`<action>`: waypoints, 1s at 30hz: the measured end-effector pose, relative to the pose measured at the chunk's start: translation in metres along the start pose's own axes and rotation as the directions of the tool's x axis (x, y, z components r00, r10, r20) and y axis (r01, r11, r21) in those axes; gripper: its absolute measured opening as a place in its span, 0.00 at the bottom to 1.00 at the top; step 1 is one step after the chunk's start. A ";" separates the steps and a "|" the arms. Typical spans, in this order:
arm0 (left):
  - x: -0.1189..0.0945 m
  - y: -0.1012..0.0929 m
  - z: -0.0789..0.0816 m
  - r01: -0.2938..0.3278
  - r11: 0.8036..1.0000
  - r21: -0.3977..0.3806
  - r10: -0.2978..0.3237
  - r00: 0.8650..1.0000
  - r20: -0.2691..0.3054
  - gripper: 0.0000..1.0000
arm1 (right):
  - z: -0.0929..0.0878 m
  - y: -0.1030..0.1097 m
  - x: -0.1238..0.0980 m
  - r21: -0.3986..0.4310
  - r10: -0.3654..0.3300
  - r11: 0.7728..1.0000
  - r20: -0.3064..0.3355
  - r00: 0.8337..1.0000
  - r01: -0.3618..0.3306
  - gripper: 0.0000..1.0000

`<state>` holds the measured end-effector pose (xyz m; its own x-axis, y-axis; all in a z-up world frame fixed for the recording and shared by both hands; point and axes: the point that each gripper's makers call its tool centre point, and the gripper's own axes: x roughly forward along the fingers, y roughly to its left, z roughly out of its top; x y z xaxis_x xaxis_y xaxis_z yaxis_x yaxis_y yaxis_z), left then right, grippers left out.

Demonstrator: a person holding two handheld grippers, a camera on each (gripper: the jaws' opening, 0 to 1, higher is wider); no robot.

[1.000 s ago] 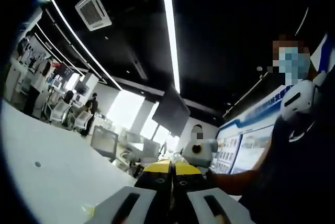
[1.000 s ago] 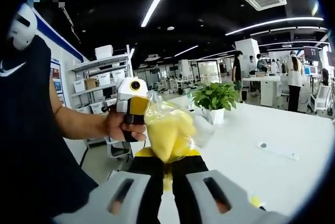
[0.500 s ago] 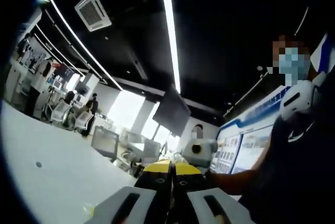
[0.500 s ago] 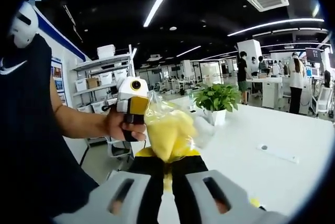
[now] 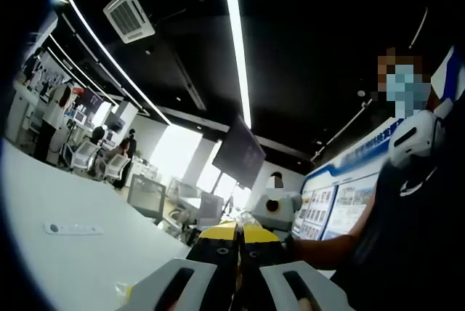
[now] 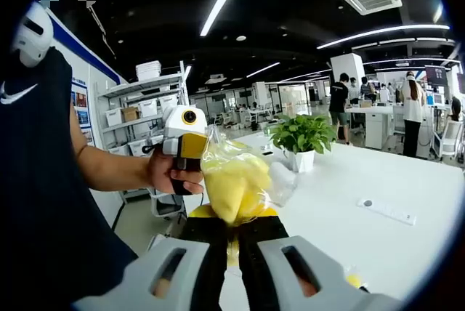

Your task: Compare the silicone blocks by pressing each to a similar depth, holding the contact briefly, and releasing to observe deformation and rebound differences across the visible hardness samples.

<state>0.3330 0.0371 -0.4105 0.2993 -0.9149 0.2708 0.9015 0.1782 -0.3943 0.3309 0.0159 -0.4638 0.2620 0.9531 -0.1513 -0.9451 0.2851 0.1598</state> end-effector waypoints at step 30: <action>0.003 0.006 0.001 -0.020 1.000 -0.025 0.020 1.000 0.014 0.00 | 0.001 -0.006 0.002 -0.081 0.008 0.997 0.052 0.999 -0.004 0.09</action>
<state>0.3399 0.0358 -0.4112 0.3216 -0.9060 0.2753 0.8875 0.1871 -0.4211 0.3369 0.0163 -0.4643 0.2641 0.9594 -0.0995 -0.9588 0.2723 0.0810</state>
